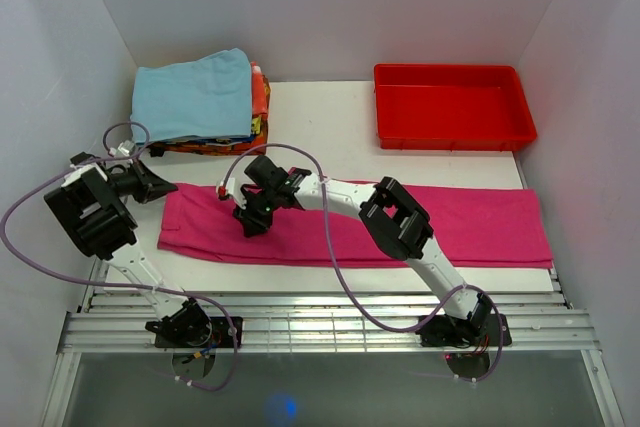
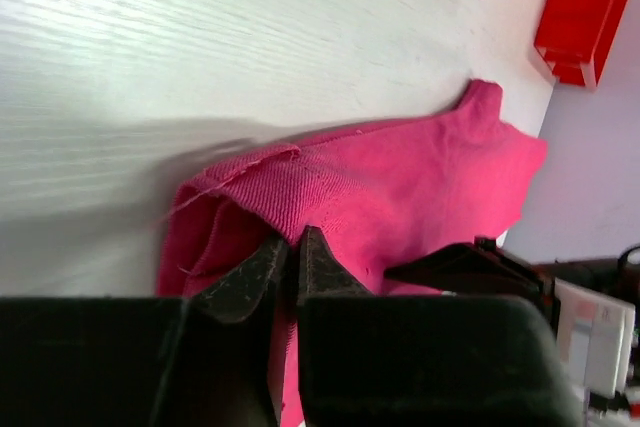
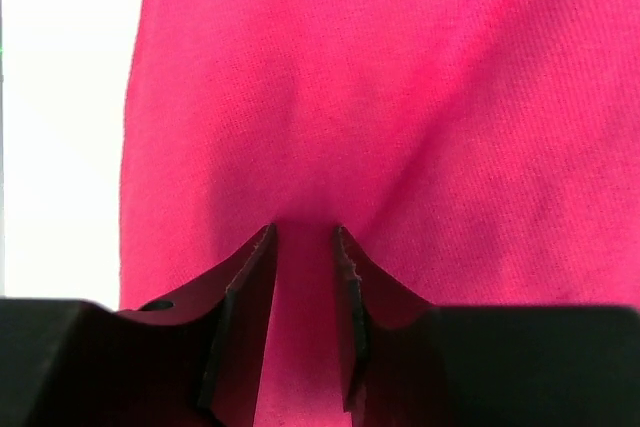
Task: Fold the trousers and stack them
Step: Fold the trousers
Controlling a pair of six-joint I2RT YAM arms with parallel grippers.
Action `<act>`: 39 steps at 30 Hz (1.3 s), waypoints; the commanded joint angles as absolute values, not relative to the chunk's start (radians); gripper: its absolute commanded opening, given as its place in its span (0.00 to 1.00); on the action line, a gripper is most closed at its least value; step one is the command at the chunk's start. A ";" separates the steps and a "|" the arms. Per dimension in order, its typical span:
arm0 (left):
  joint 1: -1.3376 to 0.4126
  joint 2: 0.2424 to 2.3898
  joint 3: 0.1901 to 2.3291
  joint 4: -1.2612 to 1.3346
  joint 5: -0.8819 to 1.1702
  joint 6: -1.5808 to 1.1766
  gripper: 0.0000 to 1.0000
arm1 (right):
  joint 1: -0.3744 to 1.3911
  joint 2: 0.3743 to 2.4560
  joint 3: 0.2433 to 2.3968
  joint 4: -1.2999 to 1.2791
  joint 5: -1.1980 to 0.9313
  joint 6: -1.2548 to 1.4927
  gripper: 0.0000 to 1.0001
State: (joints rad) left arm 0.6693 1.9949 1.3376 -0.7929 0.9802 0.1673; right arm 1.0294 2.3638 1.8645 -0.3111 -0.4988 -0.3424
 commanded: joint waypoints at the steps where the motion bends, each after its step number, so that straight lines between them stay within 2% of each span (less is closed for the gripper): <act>1: 0.684 2.036 1.419 -0.753 0.890 0.179 0.20 | 1.051 2.390 1.873 -0.396 -0.540 -0.315 0.40; 3: 0.693 2.037 1.437 -0.808 0.865 0.216 0.41 | 1.051 2.366 1.894 -0.397 -0.529 -0.314 0.55; 5: 0.706 2.008 1.460 -0.833 0.842 0.239 0.51 | 1.042 2.335 1.910 -0.408 -0.503 -0.334 0.67; 9: 0.712 1.892 1.534 -0.865 0.727 0.333 0.69 | 0.961 2.221 1.896 -0.416 -0.497 -0.338 0.78; 10: 0.712 1.864 1.551 -0.861 0.697 0.356 0.76 | 0.936 2.160 1.869 -0.419 -0.500 -0.319 0.80; 11: 0.712 1.839 1.566 -0.870 0.674 0.417 0.79 | 0.907 2.126 1.846 -0.419 -0.511 -0.307 0.81; 14: 0.678 1.761 1.586 -0.985 0.692 0.558 0.80 | 0.775 1.967 1.710 -0.410 -0.512 -0.261 0.85; 17: 0.588 1.666 1.455 -1.034 0.729 0.586 0.79 | 0.614 1.791 1.526 -0.378 -0.471 -0.233 0.98; 20: 0.488 1.596 1.255 -0.967 0.759 0.534 0.75 | 0.525 1.631 1.412 -0.380 -0.413 -0.248 0.99; 22: 0.441 1.589 1.140 -0.892 0.784 0.448 0.72 | 0.448 1.521 1.306 -0.379 -0.359 -0.279 0.90; 23: 0.431 1.630 1.076 -0.821 0.755 0.374 0.68 | 0.307 1.438 1.231 -0.415 -0.365 -0.302 0.90; 25: 0.431 1.644 1.063 -0.780 0.697 0.347 0.66 | 0.254 1.392 1.195 -0.458 -0.391 -0.304 0.90; 29: 0.451 1.692 1.025 -0.658 0.483 0.269 0.65 | -0.085 1.341 1.166 -0.613 -0.508 -0.385 0.90; 31: 0.501 1.741 1.046 -0.652 0.454 0.256 0.65 | -0.168 1.350 1.186 -0.711 -0.483 -0.451 0.91; 32: 0.523 1.758 1.060 -0.652 0.430 0.243 0.64 | -0.239 1.357 1.193 -0.739 -0.441 -0.468 0.95; 35: 0.595 1.824 1.124 -0.666 0.396 0.235 0.63 | -0.374 1.379 1.189 -0.802 -0.396 -0.527 0.99; 39: 0.658 1.873 1.189 -0.692 0.367 0.248 0.63 | -0.491 1.404 1.158 -0.808 -0.338 -0.575 1.00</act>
State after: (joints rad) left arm 0.6083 1.8332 1.1603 -0.7589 0.5423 0.2268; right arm -0.4286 1.3899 1.1717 -0.7357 -0.3851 -0.4946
